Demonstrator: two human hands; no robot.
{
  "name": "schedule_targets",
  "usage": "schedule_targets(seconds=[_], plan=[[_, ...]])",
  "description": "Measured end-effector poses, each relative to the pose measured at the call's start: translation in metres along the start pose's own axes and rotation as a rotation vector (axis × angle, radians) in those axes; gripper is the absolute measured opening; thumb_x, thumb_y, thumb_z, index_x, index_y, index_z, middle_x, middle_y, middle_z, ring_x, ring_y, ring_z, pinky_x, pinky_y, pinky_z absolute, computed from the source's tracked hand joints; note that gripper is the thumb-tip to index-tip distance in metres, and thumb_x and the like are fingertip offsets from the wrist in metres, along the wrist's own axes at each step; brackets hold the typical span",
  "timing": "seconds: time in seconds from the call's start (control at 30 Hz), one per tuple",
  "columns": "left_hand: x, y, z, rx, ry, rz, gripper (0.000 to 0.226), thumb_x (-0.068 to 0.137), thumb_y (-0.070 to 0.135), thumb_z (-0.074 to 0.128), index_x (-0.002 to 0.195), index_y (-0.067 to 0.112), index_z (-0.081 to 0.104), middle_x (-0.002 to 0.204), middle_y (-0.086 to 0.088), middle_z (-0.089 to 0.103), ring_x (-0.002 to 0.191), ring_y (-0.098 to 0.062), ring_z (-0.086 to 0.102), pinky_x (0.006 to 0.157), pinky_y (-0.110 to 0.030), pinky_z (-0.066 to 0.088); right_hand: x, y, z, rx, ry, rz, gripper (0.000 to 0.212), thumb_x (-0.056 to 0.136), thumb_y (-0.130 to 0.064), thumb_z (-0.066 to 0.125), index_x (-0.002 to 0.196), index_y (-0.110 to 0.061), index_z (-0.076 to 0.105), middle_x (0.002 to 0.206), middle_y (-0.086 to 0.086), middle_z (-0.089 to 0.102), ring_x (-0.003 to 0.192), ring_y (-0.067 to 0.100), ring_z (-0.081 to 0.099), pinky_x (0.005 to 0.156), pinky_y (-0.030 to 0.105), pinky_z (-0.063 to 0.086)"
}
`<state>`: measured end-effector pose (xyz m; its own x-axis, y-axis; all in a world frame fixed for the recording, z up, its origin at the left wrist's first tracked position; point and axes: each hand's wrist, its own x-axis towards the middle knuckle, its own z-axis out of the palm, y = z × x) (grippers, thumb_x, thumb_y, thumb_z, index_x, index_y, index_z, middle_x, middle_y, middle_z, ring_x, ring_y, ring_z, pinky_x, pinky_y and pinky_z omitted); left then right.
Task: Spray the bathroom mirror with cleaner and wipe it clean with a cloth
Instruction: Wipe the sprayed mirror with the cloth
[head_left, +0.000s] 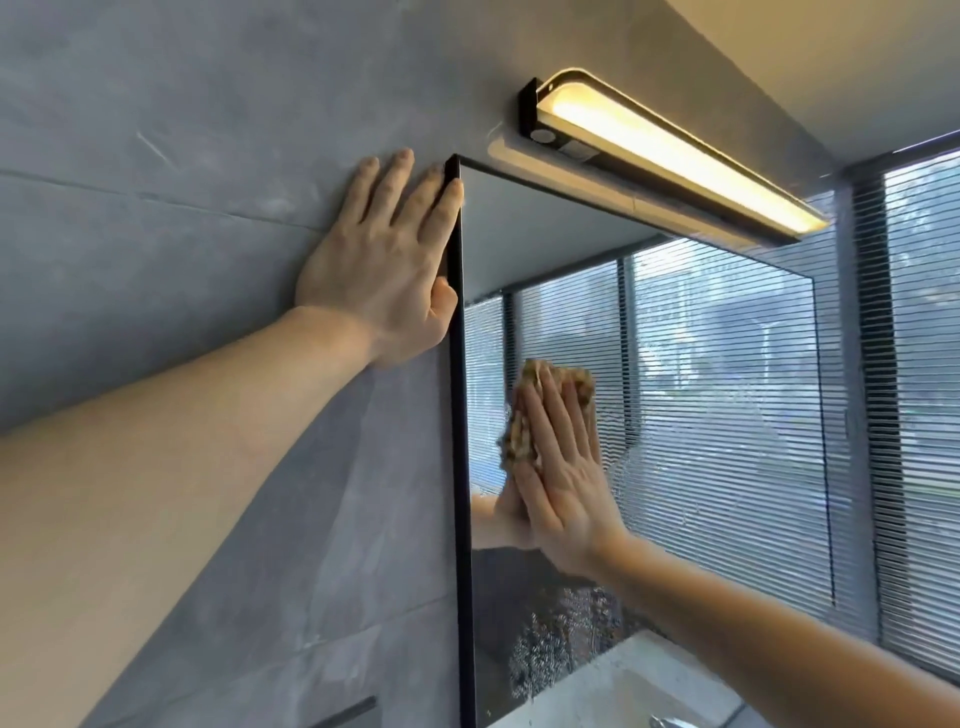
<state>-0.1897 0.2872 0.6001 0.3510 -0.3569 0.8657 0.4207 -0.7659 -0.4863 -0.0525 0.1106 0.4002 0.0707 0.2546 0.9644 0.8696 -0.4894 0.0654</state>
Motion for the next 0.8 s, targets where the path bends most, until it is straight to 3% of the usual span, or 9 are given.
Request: schedule_targets(seconds=[0.17,0.27,0.5,0.6,0.7,0.8], plan=[[-0.001,0.001,-0.001,-0.023,-0.007,0.008,0.09,0.086,0.046,0.019,0.167,0.008,0.012,0.174,-0.017,0.021,0.161,-0.041,0.013,0.131,-0.057,0.009,0.103,-0.025,-0.009,0.007,0.084,-0.015,0.068,0.107,-0.038,0.032,0.169,-0.014,0.018,0.179,0.004,0.011,0.166,0.024,-0.001,0.132,0.057,0.007],[-0.001,-0.001,-0.002,-0.03,-0.011,0.012,0.09,0.086,0.046,0.017,0.167,0.008,0.011,0.174,-0.017,0.02,0.161,-0.041,0.012,0.131,-0.057,0.009,0.112,-0.027,-0.005,0.024,0.112,0.009,0.067,0.108,-0.037,0.034,0.169,-0.014,0.019,0.179,0.005,0.012,0.166,0.024,-0.001,0.132,0.058,0.007],[-0.001,-0.002,0.0,-0.018,-0.018,0.01,0.089,0.086,0.044,0.018,0.167,0.008,0.009,0.175,-0.016,0.016,0.162,-0.04,0.01,0.131,-0.057,0.008,-0.01,-0.019,0.006,0.051,0.028,-0.019,0.069,0.106,-0.034,0.035,0.167,-0.006,0.019,0.178,0.009,0.01,0.165,0.034,0.004,0.13,0.066,0.01],[0.0,-0.001,-0.001,-0.023,-0.019,0.01,0.09,0.086,0.045,0.018,0.167,0.008,0.009,0.175,-0.016,0.017,0.162,-0.04,0.01,0.131,-0.057,0.008,-0.081,0.0,0.01,0.035,-0.073,0.001,0.073,0.105,-0.037,0.035,0.17,-0.013,0.012,0.179,0.006,0.007,0.165,0.035,0.003,0.128,0.069,0.011],[0.0,-0.001,-0.001,-0.016,-0.017,0.013,0.09,0.085,0.045,0.018,0.167,0.008,0.008,0.175,-0.015,0.017,0.162,-0.04,0.01,0.131,-0.056,0.008,-0.104,0.026,0.012,0.025,-0.116,0.035,0.074,0.105,-0.04,0.036,0.171,-0.022,0.007,0.179,0.002,0.006,0.166,0.033,0.004,0.127,0.065,0.01],[0.0,-0.001,0.0,-0.016,-0.008,0.017,0.09,0.086,0.045,0.018,0.167,0.008,0.008,0.175,-0.015,0.017,0.162,-0.04,0.01,0.132,-0.056,0.007,-0.083,0.05,0.01,0.034,-0.032,0.099,0.073,0.105,-0.037,0.037,0.171,-0.022,0.01,0.179,0.004,0.01,0.166,0.03,0.006,0.132,0.056,0.006]])
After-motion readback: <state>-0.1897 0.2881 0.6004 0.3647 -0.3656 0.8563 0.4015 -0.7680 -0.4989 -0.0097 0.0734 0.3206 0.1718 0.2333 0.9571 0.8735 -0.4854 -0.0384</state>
